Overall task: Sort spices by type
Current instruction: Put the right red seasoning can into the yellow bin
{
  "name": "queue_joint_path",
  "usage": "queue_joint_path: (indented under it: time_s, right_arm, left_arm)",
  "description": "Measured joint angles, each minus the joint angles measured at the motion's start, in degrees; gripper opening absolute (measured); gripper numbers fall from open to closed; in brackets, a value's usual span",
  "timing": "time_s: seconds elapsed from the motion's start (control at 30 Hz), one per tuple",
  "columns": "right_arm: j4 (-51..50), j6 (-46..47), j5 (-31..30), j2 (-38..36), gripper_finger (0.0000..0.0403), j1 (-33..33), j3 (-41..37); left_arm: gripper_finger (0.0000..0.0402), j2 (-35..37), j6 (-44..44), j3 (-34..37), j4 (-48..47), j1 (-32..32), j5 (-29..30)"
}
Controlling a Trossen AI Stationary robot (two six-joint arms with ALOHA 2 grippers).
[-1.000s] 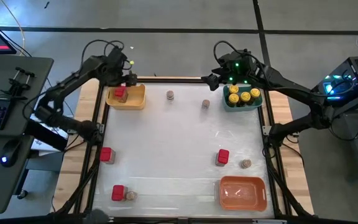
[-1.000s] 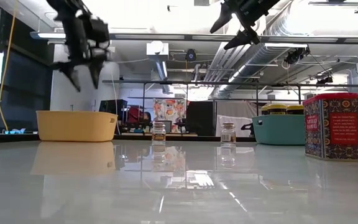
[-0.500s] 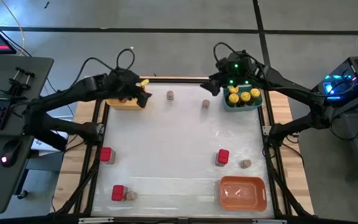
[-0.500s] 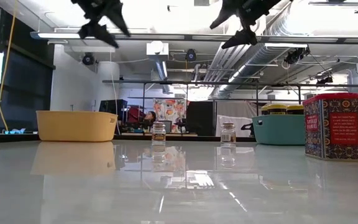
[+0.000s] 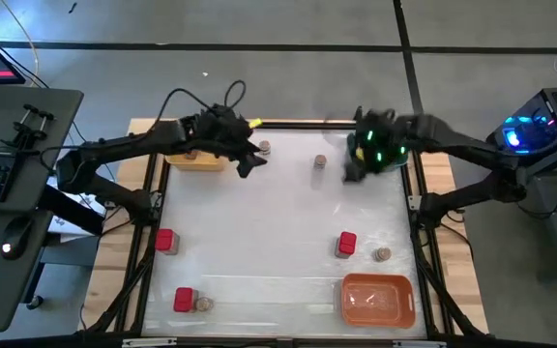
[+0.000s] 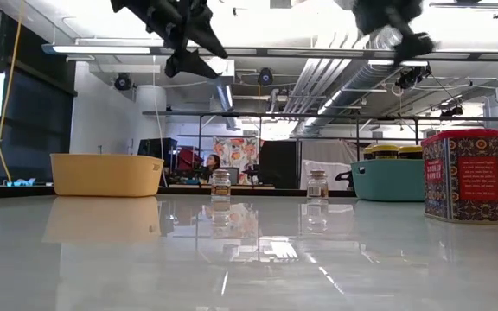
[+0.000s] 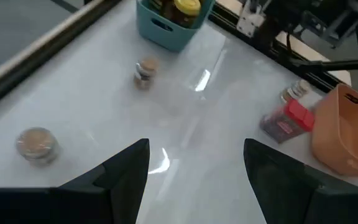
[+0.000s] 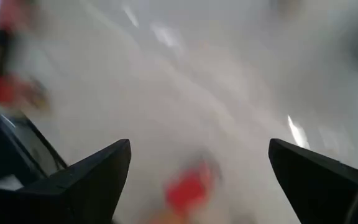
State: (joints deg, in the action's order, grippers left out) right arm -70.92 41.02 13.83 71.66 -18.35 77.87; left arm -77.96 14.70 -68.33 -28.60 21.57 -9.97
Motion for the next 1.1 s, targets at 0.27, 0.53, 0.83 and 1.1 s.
queue_joint_path:
  time_s: [0.27,0.53,0.83,1.1]
  right_arm:
    - [-7.53,32.88,-3.74,4.54,0.0378,18.60,-0.02]
    - [-8.68,44.13,-2.64,15.00,0.0378,30.81,-0.03]
    - [-11.34,18.76,-1.15,18.33,0.0343,33.31,-0.07]
    - [-0.08,-0.41,5.56,18.67,0.0031,32.92,-12.66]
  left_arm:
    - [0.0245,8.21,-8.56,0.00,3.34,9.10,-1.26]
    - [0.0245,10.71,-16.30,0.00,0.91,14.65,-1.43]
    - [0.0245,10.24,-18.41,0.02,-0.23,15.99,-1.84]
    - [0.0245,10.21,-16.11,0.02,-1.40,15.97,-2.09]
